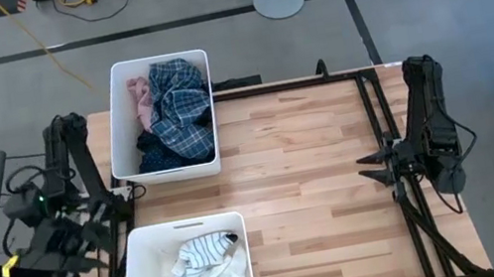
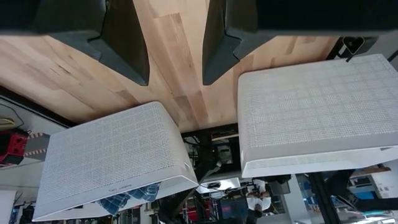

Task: Sort clothes
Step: Return to Home Position

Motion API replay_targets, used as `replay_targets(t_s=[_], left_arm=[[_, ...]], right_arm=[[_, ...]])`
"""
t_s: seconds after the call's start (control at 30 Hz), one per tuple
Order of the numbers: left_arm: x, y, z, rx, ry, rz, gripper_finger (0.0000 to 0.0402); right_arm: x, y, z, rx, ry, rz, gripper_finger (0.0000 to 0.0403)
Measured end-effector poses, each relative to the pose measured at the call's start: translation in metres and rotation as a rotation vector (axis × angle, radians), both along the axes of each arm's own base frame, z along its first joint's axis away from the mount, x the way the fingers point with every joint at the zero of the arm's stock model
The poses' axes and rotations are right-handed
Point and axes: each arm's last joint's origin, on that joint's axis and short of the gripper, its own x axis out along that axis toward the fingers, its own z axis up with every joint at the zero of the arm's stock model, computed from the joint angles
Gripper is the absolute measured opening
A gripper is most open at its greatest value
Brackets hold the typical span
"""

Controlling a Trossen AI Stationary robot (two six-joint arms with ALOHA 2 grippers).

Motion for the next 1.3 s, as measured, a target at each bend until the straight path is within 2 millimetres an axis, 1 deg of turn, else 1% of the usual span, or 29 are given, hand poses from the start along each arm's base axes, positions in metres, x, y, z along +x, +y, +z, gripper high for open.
replay_targets(t_s=[0.07, 0.17, 0.23, 0.3, 0.37, 0.43, 0.53, 0.67, 0.7, 0.77, 0.87, 0.97, 1.07, 1.2, 1.3], left_arm=[[0.000, -0.005, -0.004, 0.096, -0.041, -0.044, 0.0105], [0.002, -0.012, -0.012, 0.228, -0.098, -0.160, 0.0105], [0.005, -0.015, -0.021, 0.336, -0.085, -0.192, 0.0105], [0.009, -0.016, -0.031, 0.433, -0.039, -0.175, 0.0105], [0.014, -0.015, -0.038, 0.480, 0.009, -0.143, 0.0105], [0.019, -0.012, -0.041, 0.517, 0.044, -0.056, 0.0105], [0.022, -0.005, -0.044, 0.478, 0.132, 0.072, 0.0105], [0.024, 0.000, -0.042, 0.278, 0.236, 0.179, 0.0105], [0.023, 0.001, -0.043, 0.251, 0.253, 0.180, 0.0105], [0.021, 0.004, -0.044, 0.271, 0.251, 0.144, 0.0105], [0.019, 0.006, -0.044, 0.307, 0.191, 0.066, 0.0105], [0.018, 0.015, -0.049, 0.308, 0.122, 0.082, 0.0105], [0.017, 0.029, -0.061, 0.277, 0.106, 0.128, 0.0105], [0.017, 0.047, -0.087, 0.215, 0.123, 0.209, 0.0105], [0.014, 0.059, -0.096, 0.140, 0.093, 0.242, 0.0105]], right_arm=[[0.000, 0.000, 0.000, 0.001, -0.001, 0.000, 0.0164], [0.000, 0.000, 0.000, 0.001, -0.001, 0.000, 0.0164], [0.000, 0.000, 0.000, 0.001, -0.001, -0.001, 0.0164], [0.000, 0.000, 0.000, 0.002, -0.001, -0.001, 0.0164], [0.000, 0.000, 0.000, 0.008, -0.003, -0.001, 0.0164], [0.000, 0.000, 0.001, 0.011, -0.003, -0.001, 0.0164], [0.000, 0.000, 0.000, 0.009, -0.003, -0.001, 0.0164], [0.000, -0.001, 0.000, -0.009, -0.001, -0.005, 0.0164], [0.000, -0.001, -0.001, -0.013, -0.004, -0.009, 0.0164], [0.000, -0.001, -0.001, -0.023, -0.006, -0.014, 0.0164], [0.000, -0.002, -0.001, -0.023, -0.006, -0.014, 0.0164], [0.000, -0.002, -0.001, -0.003, -0.009, -0.015, 0.0164], [0.000, -0.001, -0.001, 0.005, -0.011, -0.016, 0.0164], [0.000, 0.001, -0.002, -0.009, -0.008, -0.016, 0.0164], [0.000, 0.001, -0.002, -0.011, -0.007, -0.016, 0.0164]])
